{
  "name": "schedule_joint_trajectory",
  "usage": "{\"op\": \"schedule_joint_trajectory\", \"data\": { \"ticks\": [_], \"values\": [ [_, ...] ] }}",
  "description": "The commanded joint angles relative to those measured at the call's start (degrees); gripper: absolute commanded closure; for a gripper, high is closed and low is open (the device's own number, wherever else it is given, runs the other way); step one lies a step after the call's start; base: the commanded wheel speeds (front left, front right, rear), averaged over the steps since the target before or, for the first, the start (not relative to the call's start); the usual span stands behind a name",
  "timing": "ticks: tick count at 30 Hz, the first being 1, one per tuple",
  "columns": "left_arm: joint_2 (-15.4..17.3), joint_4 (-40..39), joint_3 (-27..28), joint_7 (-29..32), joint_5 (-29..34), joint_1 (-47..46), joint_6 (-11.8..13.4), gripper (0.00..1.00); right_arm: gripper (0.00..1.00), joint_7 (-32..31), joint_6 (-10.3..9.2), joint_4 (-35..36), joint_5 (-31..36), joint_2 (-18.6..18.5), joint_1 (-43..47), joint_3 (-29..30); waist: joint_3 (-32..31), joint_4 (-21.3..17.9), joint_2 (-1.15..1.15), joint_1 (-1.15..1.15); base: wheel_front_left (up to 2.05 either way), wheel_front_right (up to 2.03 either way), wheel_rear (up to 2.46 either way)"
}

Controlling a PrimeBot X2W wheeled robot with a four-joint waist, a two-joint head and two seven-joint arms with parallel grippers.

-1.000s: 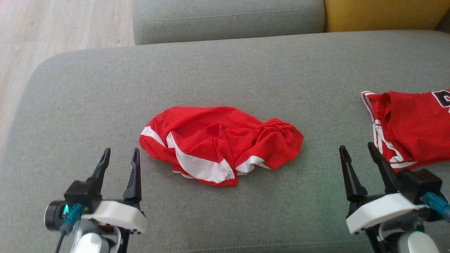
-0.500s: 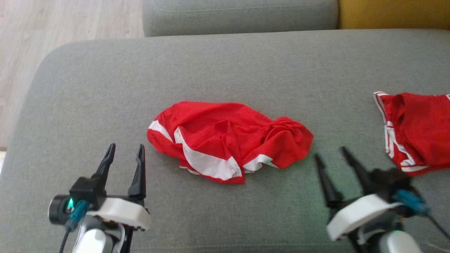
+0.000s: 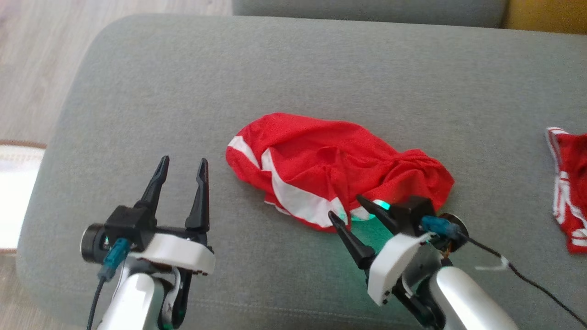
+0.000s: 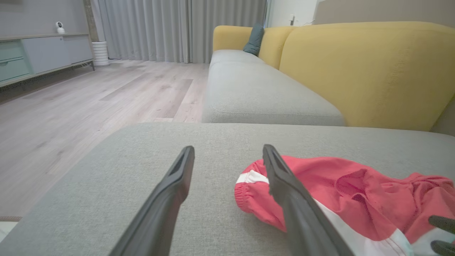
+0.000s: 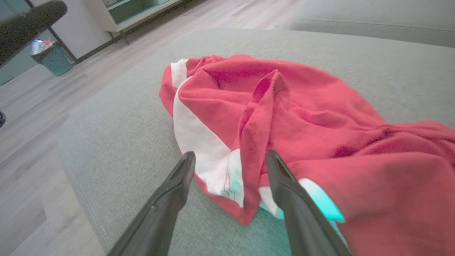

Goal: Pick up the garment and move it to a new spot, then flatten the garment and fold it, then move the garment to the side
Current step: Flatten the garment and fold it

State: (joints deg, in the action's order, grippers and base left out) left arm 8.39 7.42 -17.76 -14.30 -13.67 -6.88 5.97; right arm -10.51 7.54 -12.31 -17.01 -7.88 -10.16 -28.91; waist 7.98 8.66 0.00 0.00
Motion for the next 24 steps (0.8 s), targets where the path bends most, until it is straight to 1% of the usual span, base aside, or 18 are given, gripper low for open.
{"op": "schedule_joint_trajectory", "data": {
  "ticks": [1, 6, 7, 8, 9, 13, 17, 22, 23, 24],
  "values": [
    [0.39, -2.0, 2.2, -0.7, 0.47, -3.05, -0.21, 0.0, 0.0, 0.41, -0.05, 1.19, -0.28, -0.07, -2.16, -1.27, 0.7, 0.97, 0.0, 0.0, 0.0, 0.0, 0.0],
    [-0.63, -1.94, 2.73, -0.7, 1.23, -3.46, -0.86, 0.0, 0.0, -0.02, -0.05, -5.05, -1.92, -0.19, -5.68, -3.87, 1.36, 2.25, 0.0, 0.0, 0.0, 0.0, 0.0],
    [-0.82, -1.95, 2.83, -0.7, 1.38, -3.5, -1.0, 0.0, 0.21, -0.03, -0.05, -6.2, -2.27, -0.14, -6.11, -4.02, 1.49, 2.43, 0.0, 0.0, 0.0, 0.0, 0.0],
    [-1.0, -1.95, 2.94, -0.7, 1.53, -3.55, -1.11, 0.0, 0.64, -0.18, -0.05, -7.21, -2.76, -0.04, -6.43, -4.26, 1.58, 2.57, 0.0, 0.0, 0.0, 0.0, 0.0],
    [-1.16, -1.96, 3.07, -0.7, 1.69, -3.58, -1.2, 0.0, 1.0, 0.08, -0.05, -7.8, -3.23, 0.07, -6.74, -4.39, 1.67, 2.65, 0.0, 0.0, 0.0, 0.0, 0.0],
    [-1.67, -2.1, 3.72, -0.7, 2.31, -3.61, -1.46, 0.0, 1.0, 1.99, -0.05, -8.12, -4.1, 0.0, -7.21, -4.0, 1.91, 2.53, 0.0, 0.0, 0.0, 0.0, 0.0],
    [-1.99, -2.23, 4.48, -0.7, 2.81, -3.4, -1.74, 0.0, 1.0, 3.88, -0.05, -5.68, -4.44, -0.35, -6.8, -2.14, 1.91, 1.67, 0.0, 0.0, 0.0, 0.0, 0.0],
    [-2.27, -2.41, 5.34, -0.7, 3.34, -3.1, -2.2, 0.0, 1.0, 5.06, -0.05, 0.14, -3.96, -1.23, -3.86, 3.96, 1.69, 0.14, 0.0, 0.0, 0.0, 0.0, 0.0],
    [-2.3, -2.47, 5.78, -0.7, 3.53, -3.02, -2.33, 0.0, 1.0, 4.86, -0.05, 2.71, -3.41, -1.59, -2.2, 6.94, 1.78, -0.56, 0.0, 0.0, 0.0, 0.0, 0.0],
    [-2.32, -2.49, 5.95, -0.7, 3.62, -3.03, -2.42, 0.0, 1.0, 4.59, -0.05, 3.87, -3.02, -1.74, -1.32, 8.48, 1.83, -0.91, 0.0, 0.0, 0.0, 0.0, 0.0]
  ]
}}
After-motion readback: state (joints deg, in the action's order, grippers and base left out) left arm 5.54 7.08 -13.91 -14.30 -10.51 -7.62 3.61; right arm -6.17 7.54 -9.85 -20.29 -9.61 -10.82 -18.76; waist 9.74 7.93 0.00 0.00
